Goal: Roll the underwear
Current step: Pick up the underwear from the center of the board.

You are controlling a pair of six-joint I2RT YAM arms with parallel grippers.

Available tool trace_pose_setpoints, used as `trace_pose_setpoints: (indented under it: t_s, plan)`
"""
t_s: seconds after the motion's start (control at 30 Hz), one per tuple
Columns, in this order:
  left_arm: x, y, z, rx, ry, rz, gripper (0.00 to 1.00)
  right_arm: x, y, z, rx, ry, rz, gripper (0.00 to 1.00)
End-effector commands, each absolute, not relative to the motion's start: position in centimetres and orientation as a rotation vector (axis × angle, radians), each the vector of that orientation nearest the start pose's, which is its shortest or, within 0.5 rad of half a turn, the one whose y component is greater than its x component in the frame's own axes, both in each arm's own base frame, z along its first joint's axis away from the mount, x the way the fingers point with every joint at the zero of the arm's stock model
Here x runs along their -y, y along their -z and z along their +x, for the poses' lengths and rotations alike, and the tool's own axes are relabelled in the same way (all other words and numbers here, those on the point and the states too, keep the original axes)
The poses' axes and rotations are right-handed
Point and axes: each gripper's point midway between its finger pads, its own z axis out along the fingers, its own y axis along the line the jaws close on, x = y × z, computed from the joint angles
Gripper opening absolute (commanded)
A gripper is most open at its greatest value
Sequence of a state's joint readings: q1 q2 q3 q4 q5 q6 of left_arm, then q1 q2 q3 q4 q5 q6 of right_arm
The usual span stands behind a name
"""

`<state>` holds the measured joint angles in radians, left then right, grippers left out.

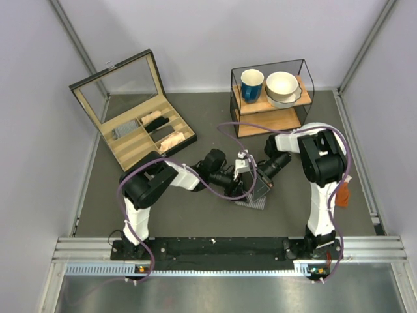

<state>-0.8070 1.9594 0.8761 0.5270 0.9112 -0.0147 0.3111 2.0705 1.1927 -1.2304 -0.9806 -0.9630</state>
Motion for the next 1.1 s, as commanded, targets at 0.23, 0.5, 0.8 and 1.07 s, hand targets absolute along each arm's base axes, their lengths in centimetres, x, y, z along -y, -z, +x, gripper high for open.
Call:
trace_pose_setpoints:
  t_s: [0.23,0.5,0.8,1.07]
  plan:
    - [39.4,-3.4,17.9,-1.831,1.503,1.334,0.14,-16.3,-1.3,17.4,-2.572,-1.466,-1.536,0.25]
    - [38.4,-4.7,17.3,-1.819,1.476,1.306,0.10,-16.1,-3.7,18.6,-2.468,-1.310,-1.604,0.50]
    - [36.5,-6.9,17.7,-1.808,1.437,1.243,0.07,-15.2,-7.7,21.2,-2.347,-1.109,-1.503,0.57]
    - [33.2,-9.9,20.2,-1.854,1.300,1.158,0.07,-14.7,-8.4,21.4,-2.312,-1.089,-1.476,0.57]
